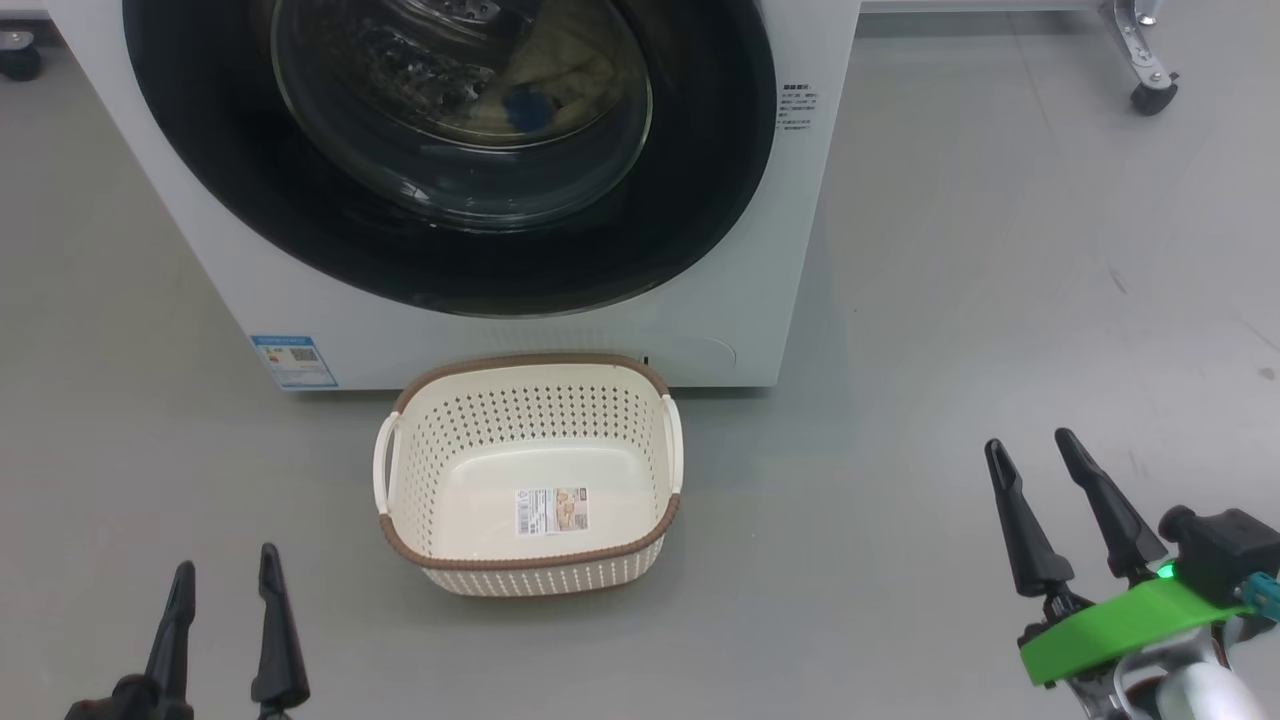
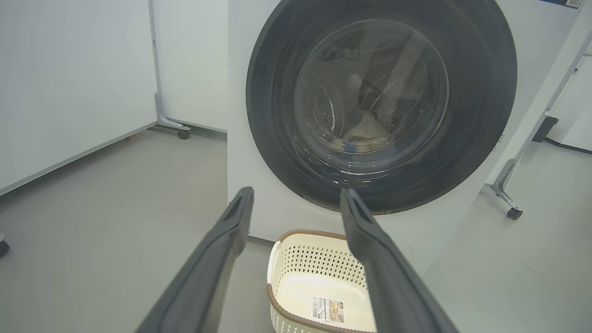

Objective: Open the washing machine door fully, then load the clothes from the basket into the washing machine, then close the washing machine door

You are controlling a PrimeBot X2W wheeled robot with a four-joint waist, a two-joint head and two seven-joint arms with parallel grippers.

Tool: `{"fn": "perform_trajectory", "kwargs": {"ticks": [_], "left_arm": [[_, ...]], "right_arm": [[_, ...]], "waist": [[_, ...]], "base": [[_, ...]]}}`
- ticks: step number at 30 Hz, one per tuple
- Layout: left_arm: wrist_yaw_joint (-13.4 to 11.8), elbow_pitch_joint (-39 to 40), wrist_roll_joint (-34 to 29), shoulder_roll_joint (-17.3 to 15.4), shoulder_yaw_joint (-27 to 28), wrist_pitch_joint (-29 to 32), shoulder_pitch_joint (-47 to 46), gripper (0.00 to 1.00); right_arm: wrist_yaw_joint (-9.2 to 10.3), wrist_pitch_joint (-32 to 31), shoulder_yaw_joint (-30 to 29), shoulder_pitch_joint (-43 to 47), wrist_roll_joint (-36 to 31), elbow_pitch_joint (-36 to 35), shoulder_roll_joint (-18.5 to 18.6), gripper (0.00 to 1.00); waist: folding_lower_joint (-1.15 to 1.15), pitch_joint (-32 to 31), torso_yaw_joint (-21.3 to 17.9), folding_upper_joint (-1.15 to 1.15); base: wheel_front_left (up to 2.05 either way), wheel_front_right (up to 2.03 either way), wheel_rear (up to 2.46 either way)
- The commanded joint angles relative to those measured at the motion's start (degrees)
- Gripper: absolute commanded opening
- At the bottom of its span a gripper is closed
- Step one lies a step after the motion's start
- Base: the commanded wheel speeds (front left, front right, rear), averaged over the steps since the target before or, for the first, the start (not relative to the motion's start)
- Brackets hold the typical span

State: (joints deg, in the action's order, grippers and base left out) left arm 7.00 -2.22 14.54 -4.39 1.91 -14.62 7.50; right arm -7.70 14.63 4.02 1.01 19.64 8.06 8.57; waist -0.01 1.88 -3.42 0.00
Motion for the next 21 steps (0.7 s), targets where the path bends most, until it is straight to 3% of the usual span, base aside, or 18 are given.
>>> {"fn": "perform_trajectory", "kwargs": {"ticks": [1,13,14,21], "left_arm": [[-0.3,1.7,-0.7,-0.2,2.3,-0.4,-1.1,1.0],[0.0,2.0,-0.9,0.1,2.4,-0.4,-1.4,1.0],[0.0,0.1,-0.4,0.3,0.2,0.0,0.0,0.0],[0.0,-4.5,1.2,1.1,-0.4,0.4,0.0,0.0]], "right_arm": [[0.21,0.4,0.7,-1.1,-0.4,-1.6,0.4,1.0],[0.21,0.4,0.5,-1.4,-0.3,-1.5,0.3,1.0],[0.0,0.0,-0.1,0.0,0.0,0.1,-0.3,0.0],[-0.01,-0.4,0.5,1.2,1.5,4.2,-1.3,0.0]], "waist": [[0.01,0.0,0.1,0.0],[0.01,0.7,0.5,0.0],[0.01,0.7,0.5,0.0],[0.01,0.7,0.6,0.0]], "base": [[0.0,0.0,0.0],[0.0,0.0,0.0],[0.0,0.0,0.0],[0.0,0.0,0.0]]}}
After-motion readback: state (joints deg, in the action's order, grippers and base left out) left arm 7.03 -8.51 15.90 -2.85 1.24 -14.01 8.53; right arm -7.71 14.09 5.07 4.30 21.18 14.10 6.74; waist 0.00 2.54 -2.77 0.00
